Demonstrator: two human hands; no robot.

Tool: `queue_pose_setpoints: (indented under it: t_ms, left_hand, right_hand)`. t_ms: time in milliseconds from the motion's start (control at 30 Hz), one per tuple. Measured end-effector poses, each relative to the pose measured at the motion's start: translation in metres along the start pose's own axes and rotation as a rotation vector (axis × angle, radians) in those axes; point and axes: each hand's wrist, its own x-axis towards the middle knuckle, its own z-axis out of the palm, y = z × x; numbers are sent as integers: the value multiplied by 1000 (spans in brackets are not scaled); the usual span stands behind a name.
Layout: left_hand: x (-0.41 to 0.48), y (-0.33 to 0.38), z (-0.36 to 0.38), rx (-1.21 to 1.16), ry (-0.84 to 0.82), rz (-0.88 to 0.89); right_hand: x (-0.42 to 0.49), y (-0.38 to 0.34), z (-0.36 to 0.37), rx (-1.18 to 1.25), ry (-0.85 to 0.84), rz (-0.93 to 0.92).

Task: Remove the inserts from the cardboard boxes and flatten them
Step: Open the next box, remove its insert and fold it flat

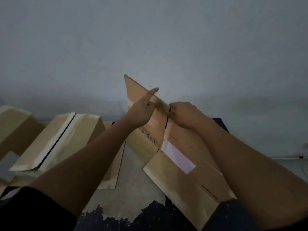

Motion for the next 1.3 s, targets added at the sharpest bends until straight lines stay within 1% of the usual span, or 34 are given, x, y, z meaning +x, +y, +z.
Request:
queue_pose_setpoints:
  t_ms: [100, 167, 233, 300, 400, 500, 633, 667, 767, 867, 967, 1067, 1133, 1167, 1233, 1267, 1300]
  left_hand:
    - [-4, -6, 5, -112, 73, 26]
    - [-4, -12, 10, -148, 127, -23]
    - [-5, -20, 17, -131, 143, -82]
    - [-8, -26, 25, -72, 140, -91]
    - [-15, -32, 37, -12, 190, -47]
    - [-18, -38, 50, 54, 230, -45]
    - [-16, -48, 68, 156, 177, -1]
    - [-16, -51, 74, 185, 159, -9]
    - [-22, -63, 99, 250, 61, -114]
    - [-34, -84, 129, 295, -57, -188]
    - [-45, -106, 156, 296, -203, -327]
    - [-55, -131, 181, 365, -405, -449]
    - [-62, -146, 194, 435, -519, -512]
    - [-67, -152, 200, 466, -559, -542]
    - [-80, -161, 210, 518, -613, -575]
    - [-86, -164, 215, 537, -615, -572]
    - [-93, -168, 219, 553, -604, -566]
  right_hand:
    - [2, 8, -23, 97, 33, 4]
    - [0, 12, -37, 184, 85, 11]
    - [-3, 18, -47, 278, 131, 15]
    - [-7, 25, -51, 442, 170, 30]
    - [-18, 38, -51, 730, 205, 86]
    - [-27, 57, -38, 943, 209, 178]
    - [-36, 91, 8, 1124, 187, 354]
    - [-40, 98, 22, 1151, 173, 407]
    - [-54, 121, 68, 1169, 98, 535]
    - [-66, 139, 105, 1146, 64, 596]
    - [-73, 159, 136, 1064, 63, 657]
    - [-77, 181, 165, 840, 21, 726]
    - [-79, 189, 178, 684, -18, 739]
    - [-81, 190, 184, 581, -25, 717]
    - [-88, 184, 194, 283, -72, 635]
    - [-92, 177, 200, 145, -120, 567]
    - [-96, 170, 210, 68, -178, 485]
